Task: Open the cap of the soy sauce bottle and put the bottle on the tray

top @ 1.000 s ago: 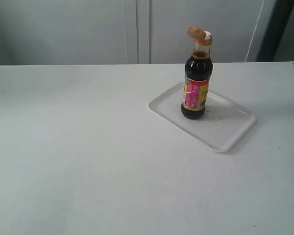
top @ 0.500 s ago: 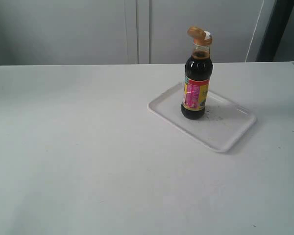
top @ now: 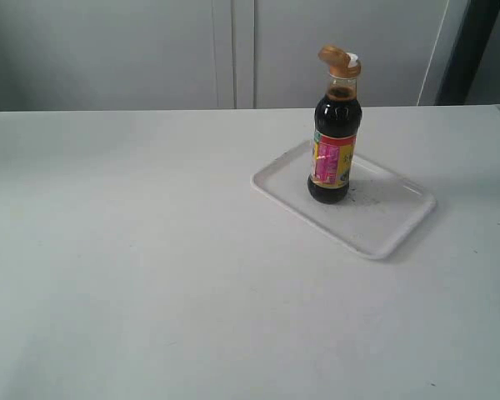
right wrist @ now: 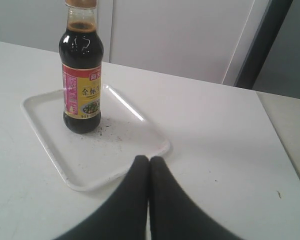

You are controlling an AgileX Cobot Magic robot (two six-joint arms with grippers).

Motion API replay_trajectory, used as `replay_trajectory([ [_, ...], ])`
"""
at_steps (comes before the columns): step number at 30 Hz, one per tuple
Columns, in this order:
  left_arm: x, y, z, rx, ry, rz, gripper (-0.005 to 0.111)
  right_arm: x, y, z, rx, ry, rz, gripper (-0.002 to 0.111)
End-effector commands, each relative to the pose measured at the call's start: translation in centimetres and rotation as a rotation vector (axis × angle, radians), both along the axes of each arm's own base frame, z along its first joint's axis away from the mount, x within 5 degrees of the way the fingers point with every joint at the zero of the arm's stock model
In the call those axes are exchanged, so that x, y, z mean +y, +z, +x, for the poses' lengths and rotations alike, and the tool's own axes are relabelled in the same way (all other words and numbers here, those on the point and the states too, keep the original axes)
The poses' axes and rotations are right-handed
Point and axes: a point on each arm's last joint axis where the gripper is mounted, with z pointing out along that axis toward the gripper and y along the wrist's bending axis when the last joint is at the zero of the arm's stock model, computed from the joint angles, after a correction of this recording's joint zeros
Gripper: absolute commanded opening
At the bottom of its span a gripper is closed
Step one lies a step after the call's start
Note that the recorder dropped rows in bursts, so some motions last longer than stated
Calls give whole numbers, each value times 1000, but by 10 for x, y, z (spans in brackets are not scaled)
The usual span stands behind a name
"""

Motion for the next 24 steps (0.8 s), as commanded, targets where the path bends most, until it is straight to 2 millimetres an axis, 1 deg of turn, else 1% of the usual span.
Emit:
replay_trajectory([
  [1,-1,-3,-1,19,-12,2,0,0,0,-1,-7,0,10,0],
  [5,0,-9,-3,83,-9,23,0,0,0,-1,-7,1,7,0],
  [24,2,-10,-3,93,8,35,0,0,0,-1,-7,1,5,0],
])
